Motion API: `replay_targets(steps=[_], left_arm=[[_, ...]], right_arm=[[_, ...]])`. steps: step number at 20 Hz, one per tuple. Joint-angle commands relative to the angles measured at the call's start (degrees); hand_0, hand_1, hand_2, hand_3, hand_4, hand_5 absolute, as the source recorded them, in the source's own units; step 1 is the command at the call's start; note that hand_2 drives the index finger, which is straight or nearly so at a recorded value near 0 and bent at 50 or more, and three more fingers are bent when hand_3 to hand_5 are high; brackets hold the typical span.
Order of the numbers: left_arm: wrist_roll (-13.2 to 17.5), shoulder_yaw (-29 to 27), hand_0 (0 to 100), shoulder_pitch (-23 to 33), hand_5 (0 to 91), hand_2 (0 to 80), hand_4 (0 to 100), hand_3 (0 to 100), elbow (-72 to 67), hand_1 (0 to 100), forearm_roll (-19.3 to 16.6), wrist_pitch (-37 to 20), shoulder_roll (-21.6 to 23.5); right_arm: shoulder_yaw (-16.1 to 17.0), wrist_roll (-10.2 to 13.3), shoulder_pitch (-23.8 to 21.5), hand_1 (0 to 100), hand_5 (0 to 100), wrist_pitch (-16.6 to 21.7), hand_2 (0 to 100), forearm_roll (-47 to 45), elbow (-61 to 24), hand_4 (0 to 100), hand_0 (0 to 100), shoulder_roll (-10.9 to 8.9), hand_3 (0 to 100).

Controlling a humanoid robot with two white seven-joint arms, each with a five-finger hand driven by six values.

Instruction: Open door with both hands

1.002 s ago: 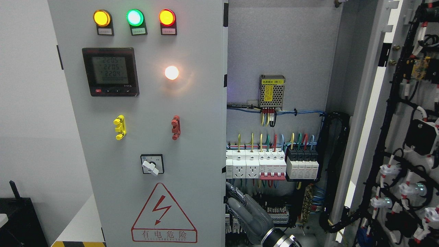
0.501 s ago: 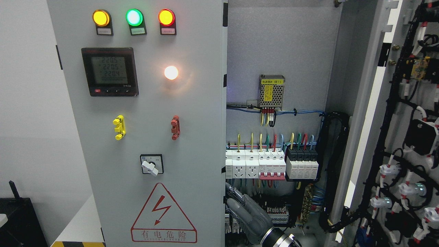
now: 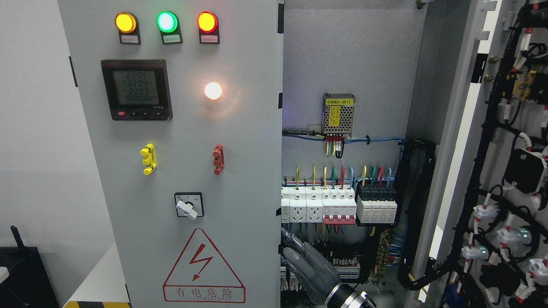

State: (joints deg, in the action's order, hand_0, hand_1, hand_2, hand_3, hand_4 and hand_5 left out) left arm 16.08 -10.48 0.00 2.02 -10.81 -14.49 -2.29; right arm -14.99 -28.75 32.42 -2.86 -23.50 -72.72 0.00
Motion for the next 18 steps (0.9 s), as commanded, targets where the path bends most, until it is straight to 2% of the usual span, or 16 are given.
replay_targets(steps=[1, 9, 12, 18], left_arm=[[0.0, 0.0, 12, 1.6, 0.0, 0.0, 0, 0, 0.0, 39, 0.0, 0.0, 0.0], [0.0, 0.0, 12, 1.5, 0.0, 0.0, 0, 0, 0.0, 39, -0.1, 0.0, 0.0], [0.0, 0.0, 12, 1.6, 0.0, 0.0, 0, 0, 0.0, 39, 0.0, 0.0, 0.0], [0.0, 0.0, 12, 1.6, 0.0, 0.0, 0, 0, 0.0, 39, 0.0, 0.0, 0.0]], right_arm=[[0.0, 0.0, 0.0, 39, 0, 0.0, 0, -0.9, 0.3, 0, 12, 0.79, 0], [0.0, 0.0, 0.4, 39, 0, 0.0, 0, -1.2, 0.4, 0, 12, 0.79, 0], [-0.1, -1.4, 0.4, 39, 0, 0.0, 0, -1.1, 0.6, 0, 12, 0.79, 0], [0.0, -1.6, 0.4, 39, 0, 0.0, 0, -1.2, 0.8, 0, 12, 0.79, 0]])
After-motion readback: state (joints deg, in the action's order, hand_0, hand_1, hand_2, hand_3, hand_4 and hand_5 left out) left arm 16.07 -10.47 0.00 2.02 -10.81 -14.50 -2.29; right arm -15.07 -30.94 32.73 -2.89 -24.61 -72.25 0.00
